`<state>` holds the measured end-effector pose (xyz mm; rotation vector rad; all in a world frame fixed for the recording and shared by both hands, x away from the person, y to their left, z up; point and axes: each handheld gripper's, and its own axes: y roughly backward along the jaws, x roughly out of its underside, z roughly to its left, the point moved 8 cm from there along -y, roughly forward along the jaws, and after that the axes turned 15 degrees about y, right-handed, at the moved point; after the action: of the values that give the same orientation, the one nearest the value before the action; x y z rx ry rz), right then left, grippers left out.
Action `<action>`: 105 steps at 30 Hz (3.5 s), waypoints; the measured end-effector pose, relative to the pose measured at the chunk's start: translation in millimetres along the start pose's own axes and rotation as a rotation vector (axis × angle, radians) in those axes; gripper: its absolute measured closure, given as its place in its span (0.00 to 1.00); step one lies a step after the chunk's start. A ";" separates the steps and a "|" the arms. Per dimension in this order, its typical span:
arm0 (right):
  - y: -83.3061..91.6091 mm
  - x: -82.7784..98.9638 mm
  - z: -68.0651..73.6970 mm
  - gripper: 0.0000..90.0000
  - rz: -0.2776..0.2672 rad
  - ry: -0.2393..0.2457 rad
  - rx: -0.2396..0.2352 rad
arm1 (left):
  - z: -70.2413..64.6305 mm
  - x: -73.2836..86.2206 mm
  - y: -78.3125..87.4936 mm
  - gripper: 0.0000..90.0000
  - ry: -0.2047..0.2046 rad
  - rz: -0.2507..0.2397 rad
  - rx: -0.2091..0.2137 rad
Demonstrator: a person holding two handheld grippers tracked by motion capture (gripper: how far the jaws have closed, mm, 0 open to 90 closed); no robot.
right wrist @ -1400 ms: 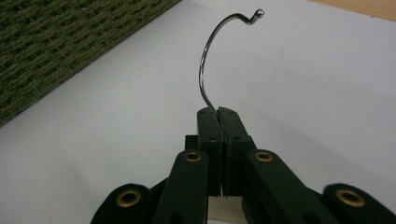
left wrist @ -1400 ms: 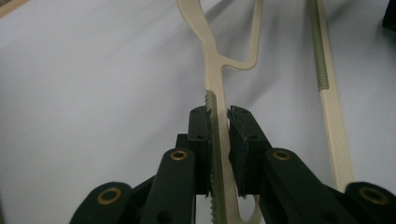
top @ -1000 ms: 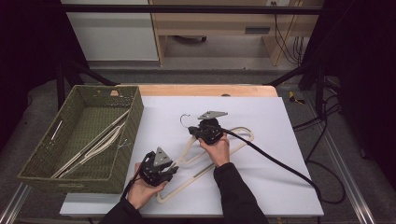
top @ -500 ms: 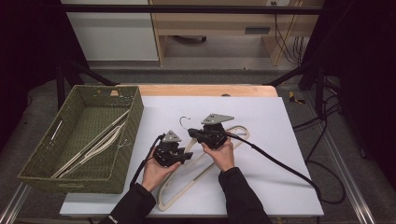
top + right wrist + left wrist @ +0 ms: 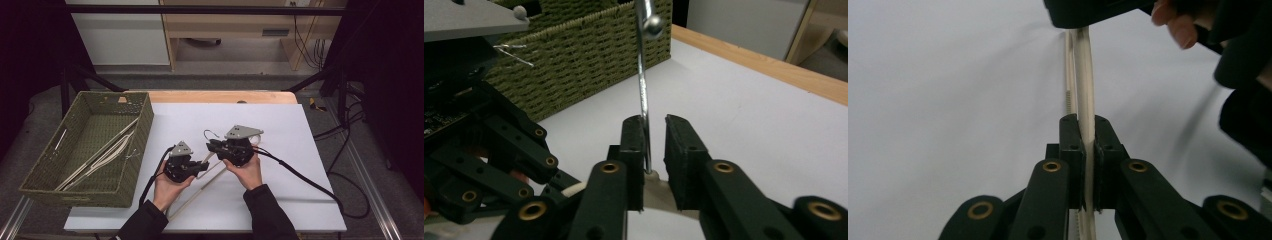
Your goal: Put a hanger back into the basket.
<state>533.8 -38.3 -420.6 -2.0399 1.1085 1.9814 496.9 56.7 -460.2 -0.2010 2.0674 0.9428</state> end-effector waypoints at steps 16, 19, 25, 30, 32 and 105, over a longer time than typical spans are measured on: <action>76.1 18.2 -3.6 0.36 -0.062 -0.003 0.102 | -6.3 -19.0 48.0 0.95 -0.070 -0.090 -0.095; 86.1 22.6 -7.1 0.32 -0.077 -0.024 0.108 | -7.6 -24.4 55.2 0.95 -0.094 -0.097 -0.118; 96.3 11.8 -4.7 0.35 -0.126 -0.034 0.101 | -6.5 -28.2 61.0 0.96 -0.127 -0.086 -0.164; 101.2 -8.4 7.5 0.75 -0.176 0.003 0.059 | -7.5 -23.6 55.5 0.96 -0.134 -0.067 -0.175; 100.7 -18.1 13.6 0.89 -0.190 0.021 0.037 | -9.3 -21.5 51.7 0.96 -0.136 -0.056 -0.167; 129.8 89.9 -38.7 0.09 0.054 -0.101 0.267 | 83.7 -91.9 242.5 0.96 -0.265 -0.242 -0.437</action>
<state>486.2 -192.2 -442.0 -1.7750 1.3368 1.8217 500.1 268.3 -288.6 -0.5144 1.5379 1.1875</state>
